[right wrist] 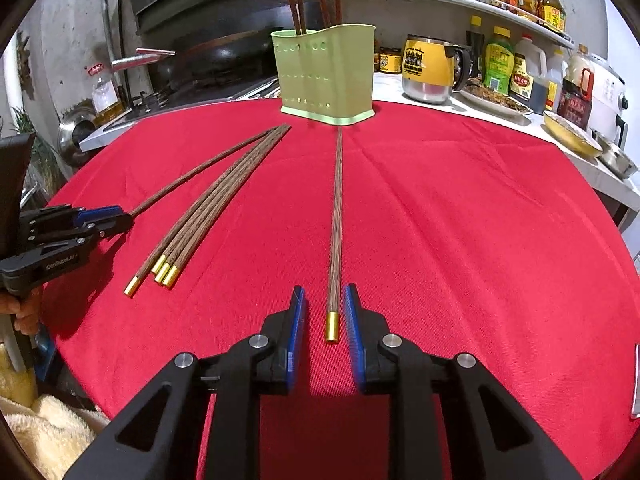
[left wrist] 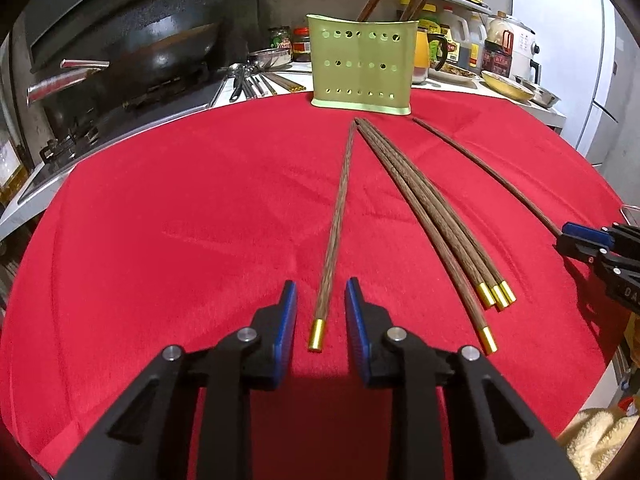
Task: Organize utensils
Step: 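Pull the right tool's chopstick clear while the left tool closes on another chopstick, then raise both held chopsticks upright and carry them over the green holder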
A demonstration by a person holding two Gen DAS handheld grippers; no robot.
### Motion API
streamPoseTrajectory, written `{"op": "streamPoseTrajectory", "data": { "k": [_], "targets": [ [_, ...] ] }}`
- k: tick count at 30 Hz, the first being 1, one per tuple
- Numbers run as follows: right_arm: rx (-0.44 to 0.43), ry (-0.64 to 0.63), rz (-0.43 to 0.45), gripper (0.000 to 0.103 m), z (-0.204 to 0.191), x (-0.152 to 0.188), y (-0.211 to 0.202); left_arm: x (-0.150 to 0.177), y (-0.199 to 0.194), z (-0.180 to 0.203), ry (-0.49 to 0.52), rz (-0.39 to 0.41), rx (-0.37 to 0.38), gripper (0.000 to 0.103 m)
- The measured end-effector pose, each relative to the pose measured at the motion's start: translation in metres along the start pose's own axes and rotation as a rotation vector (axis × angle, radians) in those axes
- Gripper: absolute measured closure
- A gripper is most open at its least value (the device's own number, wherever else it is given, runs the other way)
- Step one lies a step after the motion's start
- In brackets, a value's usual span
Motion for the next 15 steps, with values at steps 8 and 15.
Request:
{"op": "streamPoseTrajectory", "data": {
  "k": [8, 15],
  "targets": [
    [0.036, -0.007, 0.000, 0.088, 0.0013, 0.0079, -0.0043, 0.0020, -0.0014, -0.0001, 0.007, 0.002, -0.022, 0.091],
    [0.065, -0.016, 0.012, 0.096, -0.0029, 0.0082, -0.0055, 0.0067, -0.0057, -0.0009, 0.007, 0.000, 0.005, 0.096]
  ]
}}
Point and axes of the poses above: each gripper's, at about its wrist camera, not at the fingertips, and y roughly the way its jaws point, z to its right, x to its underside, the point moved 6 cm from there along y, roughly the way its jaws point, and after that the axes turned 13 degrees about -z, right-handed, at the moved point
